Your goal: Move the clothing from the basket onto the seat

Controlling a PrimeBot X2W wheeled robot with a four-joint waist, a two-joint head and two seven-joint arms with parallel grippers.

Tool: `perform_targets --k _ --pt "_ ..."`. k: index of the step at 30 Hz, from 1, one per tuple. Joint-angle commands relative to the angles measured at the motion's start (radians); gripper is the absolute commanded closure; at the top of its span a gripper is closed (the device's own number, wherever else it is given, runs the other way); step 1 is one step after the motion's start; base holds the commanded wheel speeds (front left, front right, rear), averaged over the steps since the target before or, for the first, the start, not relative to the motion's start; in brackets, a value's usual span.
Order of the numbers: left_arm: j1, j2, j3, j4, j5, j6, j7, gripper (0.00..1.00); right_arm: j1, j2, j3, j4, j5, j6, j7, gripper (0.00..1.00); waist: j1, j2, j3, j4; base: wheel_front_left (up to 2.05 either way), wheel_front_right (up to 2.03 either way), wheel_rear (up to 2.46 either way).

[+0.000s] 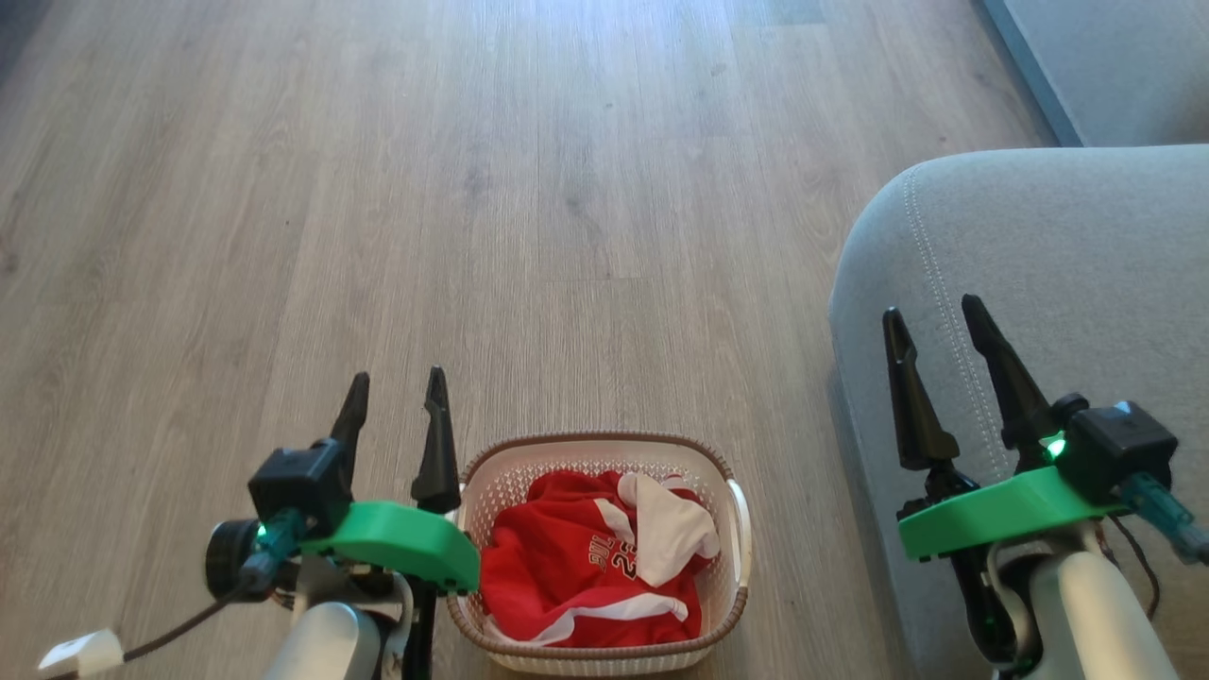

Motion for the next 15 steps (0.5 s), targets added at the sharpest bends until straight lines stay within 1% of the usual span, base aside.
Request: perform_targets --k 1,3,5,8,9,10,13,15 --pt "-0.041 -0.011 0.039 -0.015 0.037 -0.024 -0.022 0.00 -0.034 0.004 0.010 -0.027 -0.033 0.006 -0.017 0.00 0.0000 0.0000 -0.002 0.001 0.00 0.00 0.00" --pt "-0.035 -0.024 0.056 0.013 0.061 -0.040 -0.027 0.00 -0.033 0.009 0.005 -0.019 -0.056 0.007 -0.023 0.00 0.0000 0.0000 -0.005 0.002 0.00 0.00 0.00" --pt "-0.036 -0.028 0.067 0.039 0.111 -0.040 -0.033 0.00 -0.034 0.011 0.008 -0.017 -0.087 0.007 -0.028 0.00 0.0000 0.0000 -0.008 0.001 0.00 0.00 0.00" --pt "-0.053 -0.025 0.062 0.035 0.213 -0.010 -0.042 0.00 -0.039 0.013 0.017 -0.022 -0.144 0.007 -0.037 0.00 0.0000 0.0000 -0.011 0.000 0.00 0.00 0.00" --pt "-0.053 -0.025 0.062 0.035 0.213 -0.010 -0.042 0.00 -0.039 0.013 0.017 -0.022 -0.144 0.007 -0.037 0.00 0.0000 0.0000 -0.011 0.000 0.00 0.00 0.00" --pt "-0.059 -0.022 0.053 0.019 0.242 0.000 -0.045 0.00 -0.044 0.013 0.022 -0.031 -0.169 0.007 -0.040 0.00 0.0000 0.0000 -0.011 -0.001 0.00 0.00 0.00" --pt "-0.069 -0.025 0.040 -0.058 0.284 0.024 -0.054 0.00 -0.057 -0.010 0.059 -0.080 -0.273 0.007 -0.049 0.00 0.0000 0.0000 -0.008 -0.001 0.00 0.00 0.00" --pt "-0.068 -0.018 0.030 -0.096 0.321 0.045 -0.060 0.00 -0.054 -0.003 0.054 -0.099 -0.298 0.007 -0.055 0.00 0.0000 0.0000 -0.007 -0.001 0.00 0.00 0.00"
